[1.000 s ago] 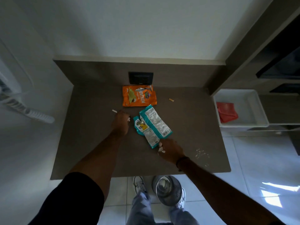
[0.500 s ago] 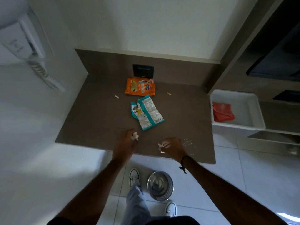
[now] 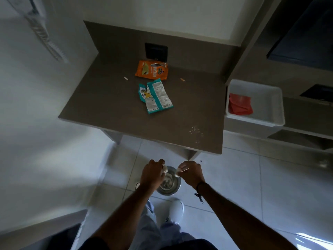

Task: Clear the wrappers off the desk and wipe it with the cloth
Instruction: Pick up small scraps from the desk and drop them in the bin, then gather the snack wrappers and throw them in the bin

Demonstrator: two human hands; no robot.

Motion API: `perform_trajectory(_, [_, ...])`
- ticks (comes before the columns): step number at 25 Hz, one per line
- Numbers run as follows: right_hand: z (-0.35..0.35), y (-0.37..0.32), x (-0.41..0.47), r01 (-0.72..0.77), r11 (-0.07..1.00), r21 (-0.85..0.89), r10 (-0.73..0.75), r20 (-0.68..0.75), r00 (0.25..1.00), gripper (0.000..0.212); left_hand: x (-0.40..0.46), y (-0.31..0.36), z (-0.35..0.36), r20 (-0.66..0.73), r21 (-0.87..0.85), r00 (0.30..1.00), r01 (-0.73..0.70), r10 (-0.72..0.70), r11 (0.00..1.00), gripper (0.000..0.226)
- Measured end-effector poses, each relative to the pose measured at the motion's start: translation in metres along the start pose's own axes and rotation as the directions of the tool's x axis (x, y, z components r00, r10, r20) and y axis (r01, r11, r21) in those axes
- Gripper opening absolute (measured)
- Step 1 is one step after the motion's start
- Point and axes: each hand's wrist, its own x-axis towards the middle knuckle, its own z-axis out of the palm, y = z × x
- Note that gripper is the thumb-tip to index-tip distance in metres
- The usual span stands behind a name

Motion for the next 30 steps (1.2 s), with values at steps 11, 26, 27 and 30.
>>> perform_trajectory(11, [-0.020, -0.049, 0.010, 0.128, 0.982, -0.141, -0.137, -0.063, 0.989, 0.013, 0.008, -0.026, -0.056, -0.138, 0.056, 0.990, 0.036, -0.028, 0.998, 0.037])
perform_trajectory(26, [-0.032, -0.238, 0.210, -0.043, 0.990, -0.131, 0.016, -0.199, 0.980, 0.095, 0.240, -0.052, -0.194, -0.016, -0.603, 0.907, 0.328, -0.422, 0.728, 0.057])
perform_trajectory(27, [-0.030, -0.242, 0.222, -0.075, 0.980, -0.184, 0.040, -0.187, 0.982, 0.093, 0.255, -0.056, -0.196, -0.015, -0.611, 0.910, 0.321, -0.415, 0.724, 0.057])
perform_trajectory(30, [-0.030, -0.249, 0.245, -0.102, 0.973, -0.205, 0.078, -0.125, 0.989, 0.061, 0.290, -0.064, -0.202, 0.048, -0.688, 0.926, 0.302, -0.374, 0.660, 0.050])
